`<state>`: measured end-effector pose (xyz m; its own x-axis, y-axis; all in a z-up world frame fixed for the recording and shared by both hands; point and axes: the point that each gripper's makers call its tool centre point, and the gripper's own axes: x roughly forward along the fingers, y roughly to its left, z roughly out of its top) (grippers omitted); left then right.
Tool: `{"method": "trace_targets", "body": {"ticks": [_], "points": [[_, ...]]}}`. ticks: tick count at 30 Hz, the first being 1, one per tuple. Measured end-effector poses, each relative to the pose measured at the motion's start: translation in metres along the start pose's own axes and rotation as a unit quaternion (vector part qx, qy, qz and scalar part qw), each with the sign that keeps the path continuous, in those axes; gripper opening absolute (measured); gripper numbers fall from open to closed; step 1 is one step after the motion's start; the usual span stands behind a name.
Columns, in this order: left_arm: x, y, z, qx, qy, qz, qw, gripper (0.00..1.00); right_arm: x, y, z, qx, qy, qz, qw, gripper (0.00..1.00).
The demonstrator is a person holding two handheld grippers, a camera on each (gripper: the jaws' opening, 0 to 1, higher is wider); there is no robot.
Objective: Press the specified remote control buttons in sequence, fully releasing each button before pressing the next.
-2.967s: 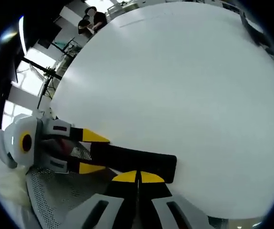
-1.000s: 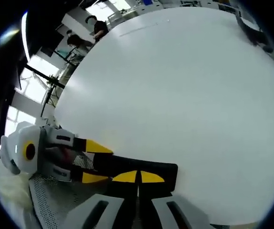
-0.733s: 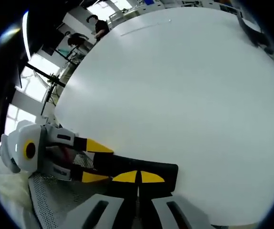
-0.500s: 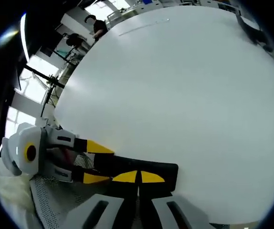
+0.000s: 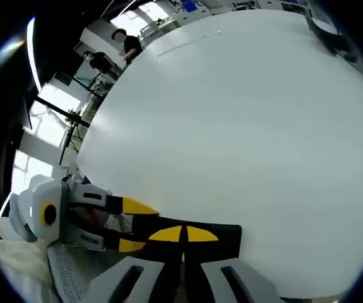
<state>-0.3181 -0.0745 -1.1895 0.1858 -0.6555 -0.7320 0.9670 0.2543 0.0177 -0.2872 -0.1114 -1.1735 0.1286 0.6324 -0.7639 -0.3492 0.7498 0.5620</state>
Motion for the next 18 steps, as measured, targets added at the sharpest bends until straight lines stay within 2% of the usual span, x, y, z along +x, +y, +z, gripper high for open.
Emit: {"method": "trace_targets", "body": {"ticks": [8,14,18], "points": [[0.001,0.000,0.001,0.005,0.000,-0.001,1.0000,0.24,0.007,0.008,-0.002,-0.005,0.010,0.011,0.9999,0.00],[0.003,-0.004,0.002,0.008,-0.002,-0.004,1.0000,0.24,0.014,0.007,-0.008,-0.028,0.028,-0.003,0.9992,0.00],[0.003,-0.003,0.002,0.006,-0.004,-0.005,1.0000,0.24,0.012,0.007,-0.006,-0.032,0.022,-0.004,0.9992,0.00]]}}
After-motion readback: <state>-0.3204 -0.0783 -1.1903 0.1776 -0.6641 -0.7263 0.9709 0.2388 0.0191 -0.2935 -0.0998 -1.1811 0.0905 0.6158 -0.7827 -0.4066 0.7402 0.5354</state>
